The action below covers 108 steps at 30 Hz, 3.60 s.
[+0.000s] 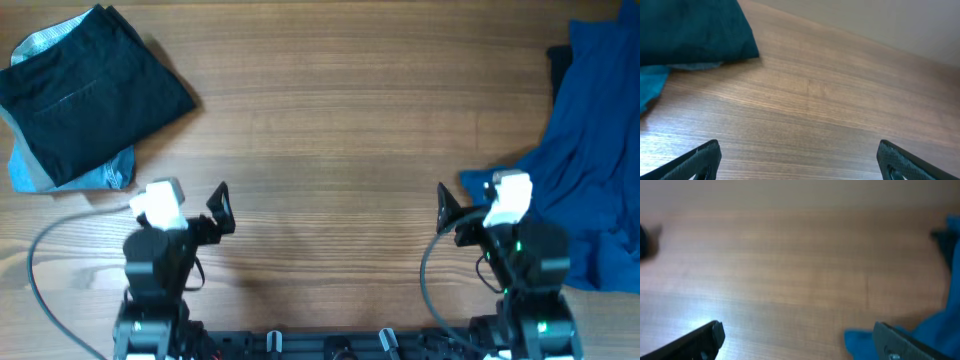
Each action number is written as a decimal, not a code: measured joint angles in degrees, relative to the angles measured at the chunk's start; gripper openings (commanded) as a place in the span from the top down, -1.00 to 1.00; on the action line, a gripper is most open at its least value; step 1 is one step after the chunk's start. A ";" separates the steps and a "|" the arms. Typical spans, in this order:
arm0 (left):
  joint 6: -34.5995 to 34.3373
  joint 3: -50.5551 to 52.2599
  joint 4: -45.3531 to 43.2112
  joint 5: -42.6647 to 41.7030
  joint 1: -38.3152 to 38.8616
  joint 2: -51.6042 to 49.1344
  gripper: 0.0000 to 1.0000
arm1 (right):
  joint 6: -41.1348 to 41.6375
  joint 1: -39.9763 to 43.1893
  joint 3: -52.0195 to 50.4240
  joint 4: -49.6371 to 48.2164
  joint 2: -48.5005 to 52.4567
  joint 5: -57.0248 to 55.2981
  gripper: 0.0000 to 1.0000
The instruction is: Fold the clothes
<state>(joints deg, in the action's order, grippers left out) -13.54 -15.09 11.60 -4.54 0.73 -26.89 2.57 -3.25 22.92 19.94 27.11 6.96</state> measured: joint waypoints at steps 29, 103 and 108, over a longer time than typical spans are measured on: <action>0.00 -19.04 12.90 -3.54 0.00 -31.82 -1.00 | 16.87 6.03 26.23 16.11 60.41 -24.46 0.92; -45.53 -34.42 -47.54 -16.37 1.70 -79.10 0.92 | 7.69 -2.27 45.48 28.92 49.42 -1.51 -0.99; -38.58 -53.81 -30.82 -13.70 -5.86 -78.03 -0.71 | 7.69 -2.27 45.48 28.92 49.42 -1.53 -0.99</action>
<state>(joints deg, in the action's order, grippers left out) -52.12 -68.90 -19.22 -18.24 -5.13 -104.92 10.26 -5.52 68.40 48.86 76.53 5.43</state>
